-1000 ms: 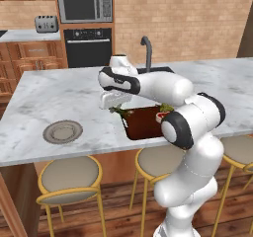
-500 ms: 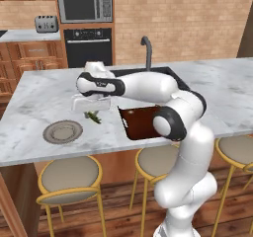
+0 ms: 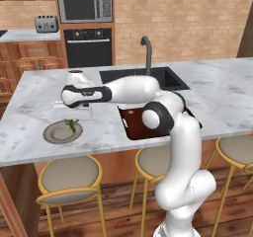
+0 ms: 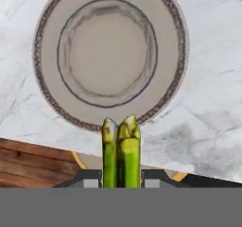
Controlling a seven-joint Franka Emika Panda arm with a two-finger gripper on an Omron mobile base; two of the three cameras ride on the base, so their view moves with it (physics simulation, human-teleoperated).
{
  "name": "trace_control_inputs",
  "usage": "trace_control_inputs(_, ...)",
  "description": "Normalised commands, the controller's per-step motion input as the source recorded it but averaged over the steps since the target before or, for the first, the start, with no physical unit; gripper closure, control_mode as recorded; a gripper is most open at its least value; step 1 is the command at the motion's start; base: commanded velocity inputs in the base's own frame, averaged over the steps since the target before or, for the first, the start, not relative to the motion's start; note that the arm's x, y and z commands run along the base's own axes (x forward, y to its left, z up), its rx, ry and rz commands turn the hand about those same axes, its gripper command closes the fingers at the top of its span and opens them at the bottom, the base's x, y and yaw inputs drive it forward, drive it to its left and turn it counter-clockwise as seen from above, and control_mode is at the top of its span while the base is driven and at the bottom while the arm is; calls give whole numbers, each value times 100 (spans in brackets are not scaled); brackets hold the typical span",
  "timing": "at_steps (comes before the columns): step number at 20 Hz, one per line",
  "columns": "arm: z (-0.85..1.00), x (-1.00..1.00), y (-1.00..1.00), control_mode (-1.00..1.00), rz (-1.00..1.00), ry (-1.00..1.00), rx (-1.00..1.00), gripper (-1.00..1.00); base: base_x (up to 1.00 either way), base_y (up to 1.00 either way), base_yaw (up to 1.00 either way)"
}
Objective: Create a steak meal by picking up the steak and asparagus from the tray and placing them on the plate. Leave the grapes on the tray.
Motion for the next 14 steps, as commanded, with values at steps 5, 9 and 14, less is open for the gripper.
trace_control_inputs(5,-31,39,71,-100,-15,0,-8,100,0,0,0)
trace_control_inputs(9,-34,47,40,-100,-6,0,-5,100,0,0,0)
trace_control_inputs(14,-41,45,8,-100,0,0,-1,100,0,0,0)
